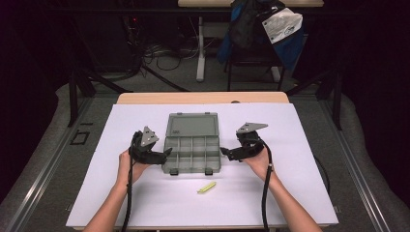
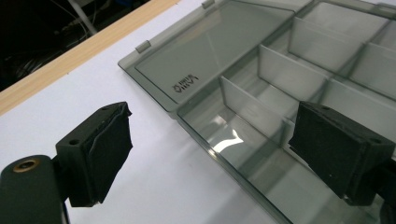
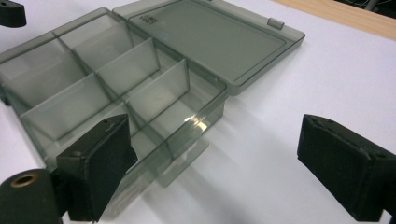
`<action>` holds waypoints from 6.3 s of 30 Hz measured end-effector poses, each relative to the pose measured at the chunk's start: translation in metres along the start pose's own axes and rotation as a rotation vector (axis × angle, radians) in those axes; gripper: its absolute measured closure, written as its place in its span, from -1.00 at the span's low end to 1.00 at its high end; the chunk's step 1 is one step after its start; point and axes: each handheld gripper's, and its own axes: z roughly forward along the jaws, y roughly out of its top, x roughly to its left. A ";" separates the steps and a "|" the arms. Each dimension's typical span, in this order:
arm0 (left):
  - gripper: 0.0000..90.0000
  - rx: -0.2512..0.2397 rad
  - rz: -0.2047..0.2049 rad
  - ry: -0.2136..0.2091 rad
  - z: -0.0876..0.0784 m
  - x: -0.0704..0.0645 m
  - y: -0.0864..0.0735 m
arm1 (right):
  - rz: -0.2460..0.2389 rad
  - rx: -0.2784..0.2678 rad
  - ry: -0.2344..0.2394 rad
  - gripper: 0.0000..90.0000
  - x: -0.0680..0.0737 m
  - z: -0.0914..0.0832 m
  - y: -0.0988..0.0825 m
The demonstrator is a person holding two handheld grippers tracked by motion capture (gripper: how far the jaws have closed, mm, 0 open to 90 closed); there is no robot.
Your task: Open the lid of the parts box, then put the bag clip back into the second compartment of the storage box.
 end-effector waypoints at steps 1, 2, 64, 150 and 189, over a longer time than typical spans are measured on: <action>-0.75 0.003 0.006 -0.001 -0.001 -0.001 -0.001 | -0.003 -0.001 0.001 -0.82 0.000 -0.001 -0.002; -0.75 0.005 0.006 -0.004 -0.003 -0.003 -0.002 | 0.000 0.002 0.006 -0.84 0.001 -0.003 -0.004; -0.76 0.011 0.073 -0.087 -0.046 -0.066 -0.027 | -0.047 -0.048 0.020 -1.00 0.016 -0.053 -0.061; 0.27 0.228 0.246 -0.346 0.023 -0.153 0.019 | -0.047 -0.032 0.064 -1.00 0.016 -0.051 -0.059; 0.75 0.226 0.201 -0.434 0.032 -0.150 0.014 | -0.055 -0.030 0.066 -1.00 0.017 -0.052 -0.060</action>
